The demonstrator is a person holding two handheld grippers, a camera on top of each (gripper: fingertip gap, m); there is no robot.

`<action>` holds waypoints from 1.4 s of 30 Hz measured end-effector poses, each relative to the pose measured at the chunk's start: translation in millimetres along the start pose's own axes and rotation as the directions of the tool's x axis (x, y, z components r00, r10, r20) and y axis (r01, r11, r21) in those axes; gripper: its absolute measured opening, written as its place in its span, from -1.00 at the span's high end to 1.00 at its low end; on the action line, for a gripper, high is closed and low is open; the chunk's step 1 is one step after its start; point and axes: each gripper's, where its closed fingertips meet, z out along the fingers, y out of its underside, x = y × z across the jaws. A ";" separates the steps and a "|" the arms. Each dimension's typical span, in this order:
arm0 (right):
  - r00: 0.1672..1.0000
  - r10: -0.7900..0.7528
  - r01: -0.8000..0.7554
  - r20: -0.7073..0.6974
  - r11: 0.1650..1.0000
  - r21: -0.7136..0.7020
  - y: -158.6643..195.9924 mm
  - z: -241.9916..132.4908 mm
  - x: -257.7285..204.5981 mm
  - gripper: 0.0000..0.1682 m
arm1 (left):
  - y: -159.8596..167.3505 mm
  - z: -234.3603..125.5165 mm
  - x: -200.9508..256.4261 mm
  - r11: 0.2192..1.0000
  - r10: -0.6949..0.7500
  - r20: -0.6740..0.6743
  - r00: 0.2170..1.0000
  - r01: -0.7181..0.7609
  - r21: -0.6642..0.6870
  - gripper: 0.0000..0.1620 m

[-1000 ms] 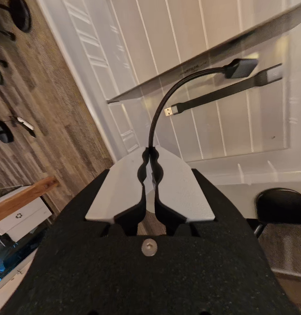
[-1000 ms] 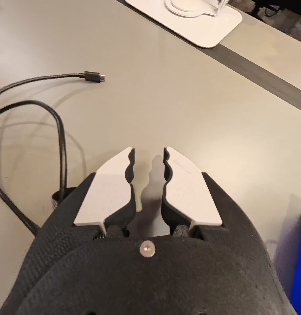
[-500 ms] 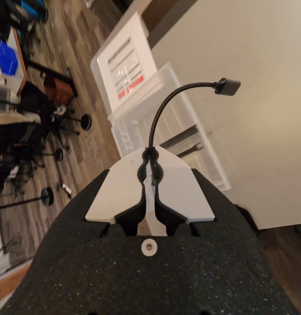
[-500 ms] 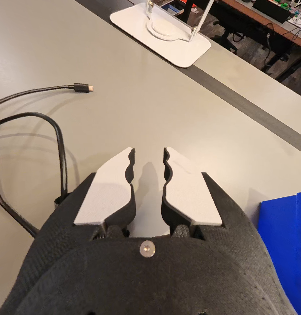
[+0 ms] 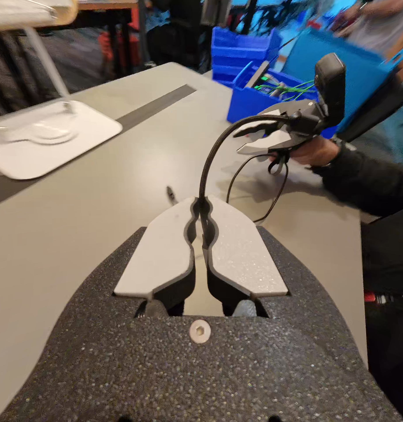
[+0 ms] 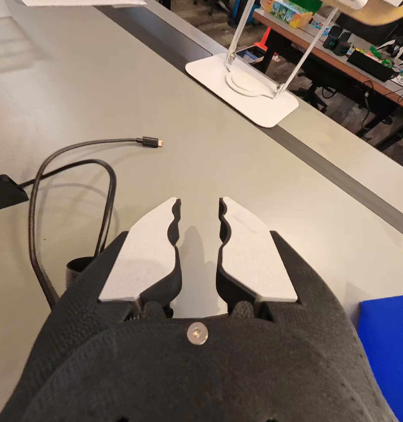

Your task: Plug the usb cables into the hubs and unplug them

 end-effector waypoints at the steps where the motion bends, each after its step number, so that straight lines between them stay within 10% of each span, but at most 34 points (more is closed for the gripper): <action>1: 1.000 0.002 -0.002 0.004 1.000 0.008 -1.8 -1.2 -0.2 0.63 | 5.5 18.6 2.1 0.999 -0.027 -0.046 0.999 0.028 0.021 0.96; 8: 0.999 -0.039 0.039 0.030 0.999 0.001 0.5 0.8 -4.0 0.63 | 20.0 80.8 0.9 0.976 -0.127 -0.122 0.984 0.146 0.163 0.96; 29: 0.937 -0.183 0.127 -0.298 0.972 -0.199 41.2 -9.4 79.9 0.65 | 45.9 73.8 -18.2 0.865 -0.429 -0.207 0.879 0.466 0.187 0.95; 42: 0.978 0.161 -0.161 -0.134 0.987 0.009 19.4 -8.0 78.1 0.53 | 53.9 78.8 -14.3 0.892 -0.409 -0.160 0.898 0.431 0.138 0.95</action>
